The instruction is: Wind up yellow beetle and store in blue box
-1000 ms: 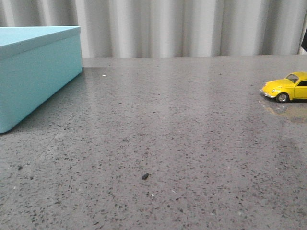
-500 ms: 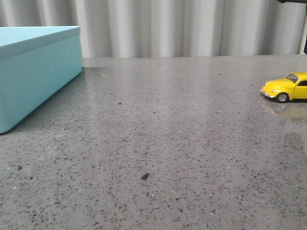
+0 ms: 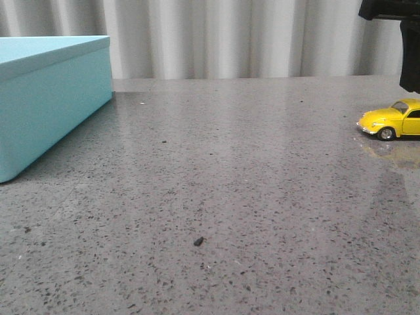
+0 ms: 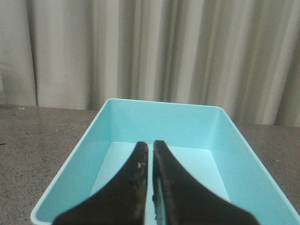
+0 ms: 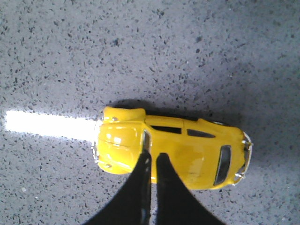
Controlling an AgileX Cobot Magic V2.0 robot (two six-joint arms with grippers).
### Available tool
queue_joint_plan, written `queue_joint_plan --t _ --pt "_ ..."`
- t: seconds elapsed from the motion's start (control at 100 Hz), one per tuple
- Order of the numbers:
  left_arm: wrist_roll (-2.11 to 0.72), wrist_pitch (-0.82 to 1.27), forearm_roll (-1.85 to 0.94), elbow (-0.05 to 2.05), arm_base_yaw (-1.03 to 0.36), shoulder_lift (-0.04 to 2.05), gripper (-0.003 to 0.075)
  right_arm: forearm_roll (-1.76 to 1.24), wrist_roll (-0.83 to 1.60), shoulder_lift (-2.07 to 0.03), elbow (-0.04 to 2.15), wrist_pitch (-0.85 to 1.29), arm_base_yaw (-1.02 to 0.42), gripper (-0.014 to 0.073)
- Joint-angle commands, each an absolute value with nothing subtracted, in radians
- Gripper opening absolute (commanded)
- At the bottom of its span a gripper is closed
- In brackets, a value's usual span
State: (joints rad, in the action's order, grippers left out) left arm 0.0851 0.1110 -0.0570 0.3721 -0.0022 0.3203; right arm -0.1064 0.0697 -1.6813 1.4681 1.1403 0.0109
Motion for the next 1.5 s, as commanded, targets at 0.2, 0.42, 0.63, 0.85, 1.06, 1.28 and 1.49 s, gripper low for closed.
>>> queue_joint_plan --t 0.2,0.42,0.63,0.85,1.06,1.28,1.49 --pt "0.087 0.026 -0.056 0.407 -0.001 0.337 -0.0021 -0.079 0.047 -1.644 1.502 1.140 0.010 -0.0061" --pt "0.087 0.026 -0.056 0.407 -0.001 0.337 -0.0021 -0.079 0.047 -1.668 1.502 1.142 0.010 -0.0061" --pt "0.086 0.025 -0.056 0.407 -0.001 0.337 -0.0021 -0.079 0.047 -1.687 1.502 1.138 0.010 -0.0061" --pt "0.086 0.025 -0.056 0.407 -0.001 0.337 -0.0021 -0.079 0.047 -1.712 1.502 1.151 0.010 -0.0061" --pt "0.086 0.025 -0.056 0.407 -0.001 0.337 -0.0021 -0.044 0.043 -1.715 1.502 1.157 0.010 -0.0061" --pt "0.086 0.025 -0.056 0.407 -0.001 0.337 -0.0021 0.000 0.035 -1.715 1.502 1.174 0.028 -0.0061" --pt "0.086 0.025 -0.056 0.407 -0.001 0.337 -0.0021 0.006 0.035 -1.715 1.502 1.180 0.068 -0.0061"
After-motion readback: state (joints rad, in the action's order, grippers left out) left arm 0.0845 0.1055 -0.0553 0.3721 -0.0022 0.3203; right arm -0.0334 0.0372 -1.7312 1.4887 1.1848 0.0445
